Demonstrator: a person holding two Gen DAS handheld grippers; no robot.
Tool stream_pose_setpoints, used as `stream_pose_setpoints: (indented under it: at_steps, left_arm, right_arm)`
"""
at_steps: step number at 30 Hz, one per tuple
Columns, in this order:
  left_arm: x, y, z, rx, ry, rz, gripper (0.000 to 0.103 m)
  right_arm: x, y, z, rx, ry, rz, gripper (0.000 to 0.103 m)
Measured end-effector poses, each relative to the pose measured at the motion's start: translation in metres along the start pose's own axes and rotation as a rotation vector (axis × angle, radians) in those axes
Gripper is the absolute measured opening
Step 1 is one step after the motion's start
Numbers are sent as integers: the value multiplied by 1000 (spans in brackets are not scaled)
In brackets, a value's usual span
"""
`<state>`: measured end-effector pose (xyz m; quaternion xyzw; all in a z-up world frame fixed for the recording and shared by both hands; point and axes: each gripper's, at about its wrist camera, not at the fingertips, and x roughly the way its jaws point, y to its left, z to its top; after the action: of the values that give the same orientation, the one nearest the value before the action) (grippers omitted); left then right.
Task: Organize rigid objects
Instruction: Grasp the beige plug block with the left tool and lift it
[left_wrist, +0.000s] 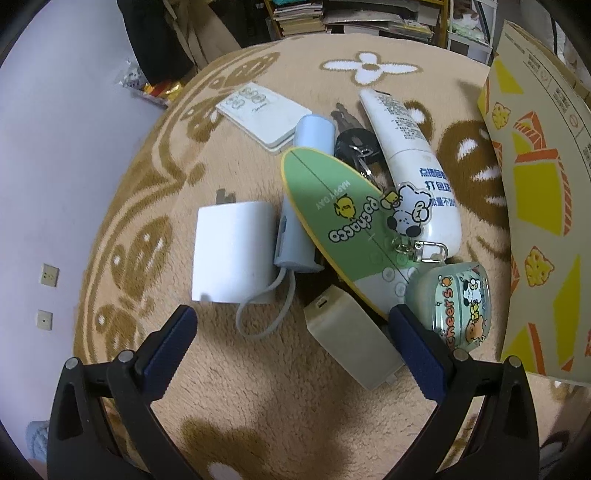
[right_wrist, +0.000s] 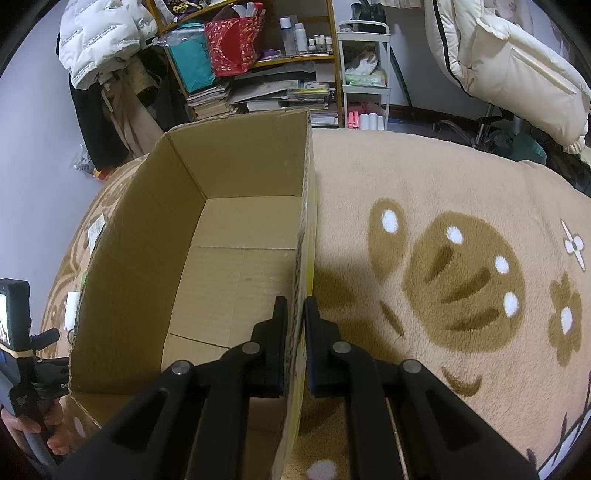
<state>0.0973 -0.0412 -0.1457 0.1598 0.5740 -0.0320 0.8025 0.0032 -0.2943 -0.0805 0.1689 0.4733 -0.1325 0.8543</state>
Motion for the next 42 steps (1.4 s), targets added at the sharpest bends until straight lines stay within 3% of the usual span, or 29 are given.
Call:
stream_pose_setpoints:
  at_steps: [3, 5, 7, 9, 11, 15, 17, 21, 33, 38, 42]
  left_arm:
    - [1, 3, 0, -17, 18, -20, 101]
    - [-1, 4, -1, -21, 10, -18, 91]
    - [-3, 1, -2, -6, 0, 10, 89]
    - [-3, -2, -5, 14, 2, 14, 80]
    - [-1, -6, -6, 24, 27, -30, 65]
    - [2, -9, -8, 33, 52, -48, 62]
    - [3, -9, -9, 18, 74, -90, 46]
    - [0, -8, -10, -4, 65, -116, 33]
    - [-31, -4, -13, -30, -45, -78, 27]
    - [-41, 10, -16, -70, -63, -106, 27]
    - [-53, 11, -20, -63, -105, -71, 27]
  right_arm:
    - [0, 0, 0, 1, 0, 0, 9]
    - [0, 0, 0, 1, 1, 1, 9]
    - [0, 1, 0, 0, 0, 0, 9]
    - [0, 1, 0, -1, 0, 0, 10]
    - [0, 0, 0, -1, 0, -1, 10]
    - [0, 1, 0, 2, 2, 0, 10]
    - [0, 2, -1, 2, 3, 0, 10]
    - [1, 2, -1, -1, 1, 0, 10]
    - [3, -2, -2, -1, 5, 2, 10]
    - [2, -2, -2, -2, 6, 2, 10]
    - [2, -3, -2, -2, 6, 3, 10]
